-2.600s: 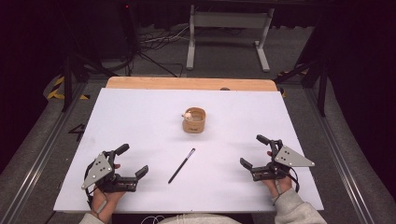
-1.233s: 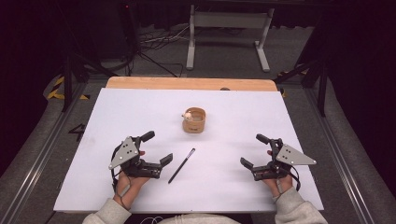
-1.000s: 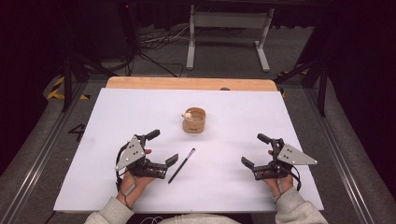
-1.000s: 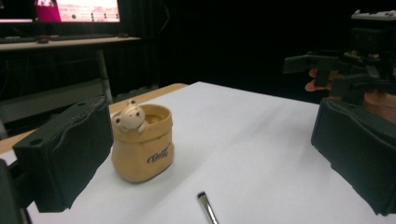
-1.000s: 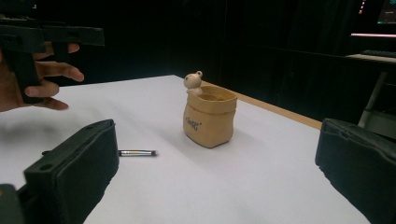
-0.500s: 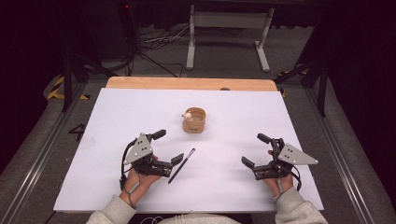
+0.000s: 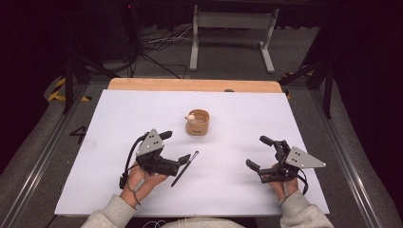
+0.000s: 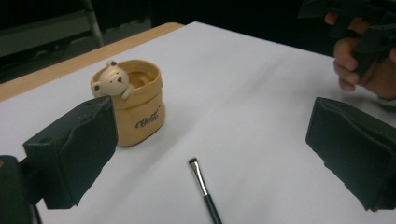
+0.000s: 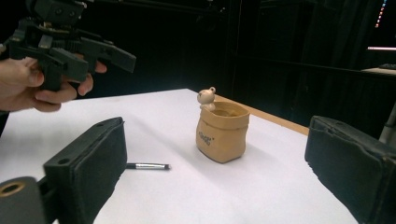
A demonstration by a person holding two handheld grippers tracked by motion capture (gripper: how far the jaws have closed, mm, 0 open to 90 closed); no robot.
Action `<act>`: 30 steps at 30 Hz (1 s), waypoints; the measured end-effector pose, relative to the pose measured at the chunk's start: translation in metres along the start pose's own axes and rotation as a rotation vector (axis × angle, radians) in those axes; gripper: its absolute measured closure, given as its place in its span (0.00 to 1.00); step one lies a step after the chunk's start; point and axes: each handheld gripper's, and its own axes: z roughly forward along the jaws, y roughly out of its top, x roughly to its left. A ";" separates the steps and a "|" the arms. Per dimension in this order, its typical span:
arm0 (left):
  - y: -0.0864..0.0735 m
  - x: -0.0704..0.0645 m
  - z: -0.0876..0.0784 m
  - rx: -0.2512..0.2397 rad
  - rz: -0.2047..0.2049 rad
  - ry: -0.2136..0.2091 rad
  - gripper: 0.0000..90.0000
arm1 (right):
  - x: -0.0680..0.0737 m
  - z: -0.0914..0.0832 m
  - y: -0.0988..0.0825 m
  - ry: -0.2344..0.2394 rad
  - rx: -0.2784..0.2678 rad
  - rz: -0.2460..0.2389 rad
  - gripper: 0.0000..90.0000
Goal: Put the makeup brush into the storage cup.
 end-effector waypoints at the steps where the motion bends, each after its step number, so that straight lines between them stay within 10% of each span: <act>1: 0.003 -0.001 0.000 0.021 -0.007 -0.004 0.04 | 0.000 0.000 0.000 -0.003 0.003 -0.002 0.07; 17: 0.027 -0.002 0.013 0.225 0.039 -0.003 0.05 | 0.000 -0.007 0.009 -0.090 0.021 -0.032 0.02; 30: 0.038 -0.001 0.029 0.381 -0.033 0.022 0.08 | -0.002 -0.009 0.007 -0.112 0.021 -0.012 0.02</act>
